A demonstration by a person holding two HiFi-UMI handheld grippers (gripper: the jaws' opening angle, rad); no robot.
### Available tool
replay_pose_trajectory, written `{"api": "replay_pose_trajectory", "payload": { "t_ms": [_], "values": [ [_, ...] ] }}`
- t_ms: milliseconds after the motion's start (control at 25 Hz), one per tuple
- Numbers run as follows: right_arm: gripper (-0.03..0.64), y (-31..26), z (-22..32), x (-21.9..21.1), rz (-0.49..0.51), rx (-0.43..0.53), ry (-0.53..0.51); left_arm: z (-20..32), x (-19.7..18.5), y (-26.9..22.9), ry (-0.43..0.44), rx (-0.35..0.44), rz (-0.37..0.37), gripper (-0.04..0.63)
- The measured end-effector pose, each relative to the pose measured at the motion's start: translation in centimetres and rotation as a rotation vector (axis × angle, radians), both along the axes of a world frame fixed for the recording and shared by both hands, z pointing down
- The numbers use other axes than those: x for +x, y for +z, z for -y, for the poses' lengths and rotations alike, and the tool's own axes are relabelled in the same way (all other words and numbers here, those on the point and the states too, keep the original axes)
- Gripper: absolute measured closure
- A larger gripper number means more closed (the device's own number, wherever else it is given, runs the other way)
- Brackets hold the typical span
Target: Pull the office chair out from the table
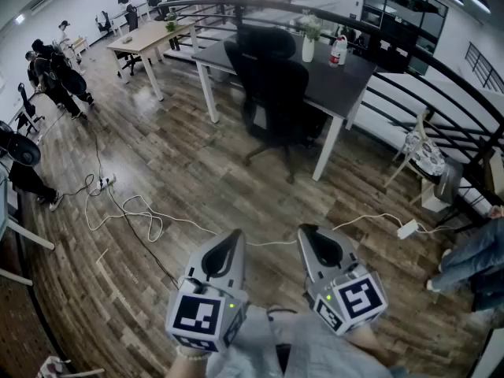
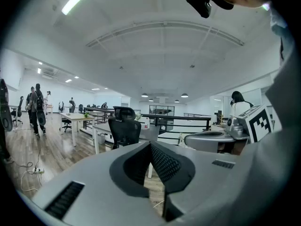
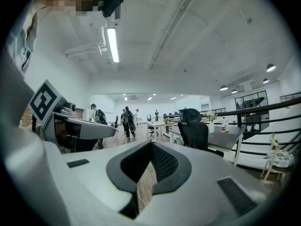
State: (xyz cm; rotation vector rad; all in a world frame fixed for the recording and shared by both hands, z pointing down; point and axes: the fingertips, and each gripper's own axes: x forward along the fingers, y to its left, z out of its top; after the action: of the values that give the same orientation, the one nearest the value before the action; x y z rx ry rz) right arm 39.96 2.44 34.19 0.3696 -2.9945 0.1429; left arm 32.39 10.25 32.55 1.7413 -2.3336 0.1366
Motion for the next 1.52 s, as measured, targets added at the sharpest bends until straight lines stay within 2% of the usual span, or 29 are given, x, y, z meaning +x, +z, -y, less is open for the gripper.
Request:
{"api": "replay_pose_trajectory", "payload": {
  "t_ms": [480, 1040, 1280, 1520],
  "values": [
    [0.615, 0.3, 0.8, 0.8, -0.005, 0.000, -0.005, 0.7, 1.1, 0.0, 0.002, -0.007, 0.008, 0.583],
    [0.614, 1.5, 2.0, 2.0, -0.021, -0.029, -0.003, 0.7, 1.3, 0.5, -0.042, 0.000, 0.012, 0.583],
    [0.614, 2.0, 2.2, 0.9, -0.031, -0.035, -0.008, 0.9, 0.0, 1.1, -0.050, -0.010, 0.000, 0.583],
    [0.614, 2.0, 3.3, -1.7, -0.043, -0.036, 0.001, 2.2, -3.1, 1.0, -0.043, -0.013, -0.006, 0.583]
  ]
}}
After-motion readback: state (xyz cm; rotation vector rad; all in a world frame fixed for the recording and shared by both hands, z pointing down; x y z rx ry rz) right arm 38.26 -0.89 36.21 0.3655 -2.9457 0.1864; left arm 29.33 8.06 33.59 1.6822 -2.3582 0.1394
